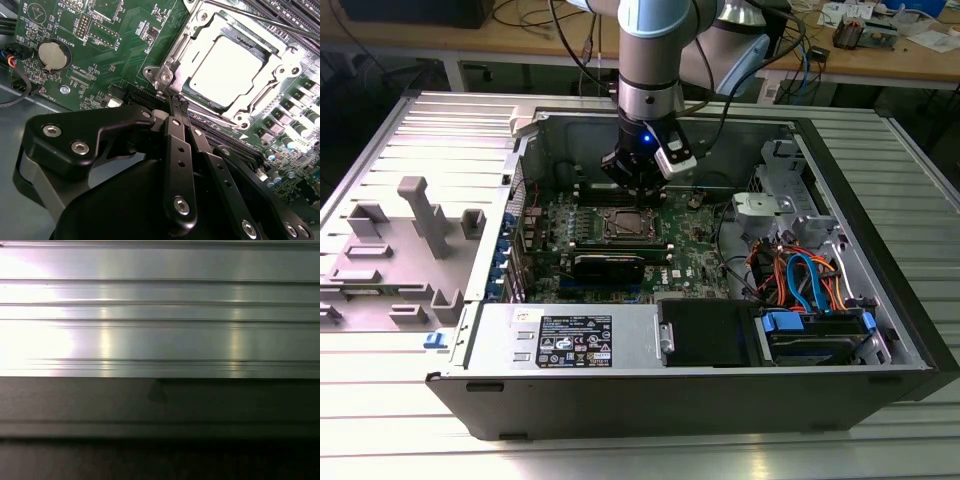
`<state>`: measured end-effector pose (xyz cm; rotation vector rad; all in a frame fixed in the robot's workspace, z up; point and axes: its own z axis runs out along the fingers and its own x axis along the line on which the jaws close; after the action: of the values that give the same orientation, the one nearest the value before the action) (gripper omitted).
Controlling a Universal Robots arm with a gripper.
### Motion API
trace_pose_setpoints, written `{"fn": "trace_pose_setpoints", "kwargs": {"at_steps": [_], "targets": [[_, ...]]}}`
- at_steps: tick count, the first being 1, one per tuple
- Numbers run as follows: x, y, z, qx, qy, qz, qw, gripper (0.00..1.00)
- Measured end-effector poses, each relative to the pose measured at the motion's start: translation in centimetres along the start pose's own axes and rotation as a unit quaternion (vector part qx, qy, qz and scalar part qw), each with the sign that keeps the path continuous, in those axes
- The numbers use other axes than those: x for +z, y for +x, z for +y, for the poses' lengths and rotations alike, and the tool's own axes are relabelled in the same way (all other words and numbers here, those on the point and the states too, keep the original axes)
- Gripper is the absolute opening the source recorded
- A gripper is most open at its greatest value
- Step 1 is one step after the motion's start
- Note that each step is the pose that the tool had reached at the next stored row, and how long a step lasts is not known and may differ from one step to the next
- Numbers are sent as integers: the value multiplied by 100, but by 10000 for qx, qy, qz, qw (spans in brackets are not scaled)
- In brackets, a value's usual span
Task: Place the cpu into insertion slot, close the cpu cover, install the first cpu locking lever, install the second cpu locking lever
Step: 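Install the first cpu locking lever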
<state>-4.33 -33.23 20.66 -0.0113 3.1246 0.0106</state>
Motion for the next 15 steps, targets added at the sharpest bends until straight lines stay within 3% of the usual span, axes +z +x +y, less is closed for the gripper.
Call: {"fn": "trace_pose_setpoints", "kwargs": {"at_steps": [15], "targets": [[23, -3, -26, 1, 2, 1, 10000, 11]]}}
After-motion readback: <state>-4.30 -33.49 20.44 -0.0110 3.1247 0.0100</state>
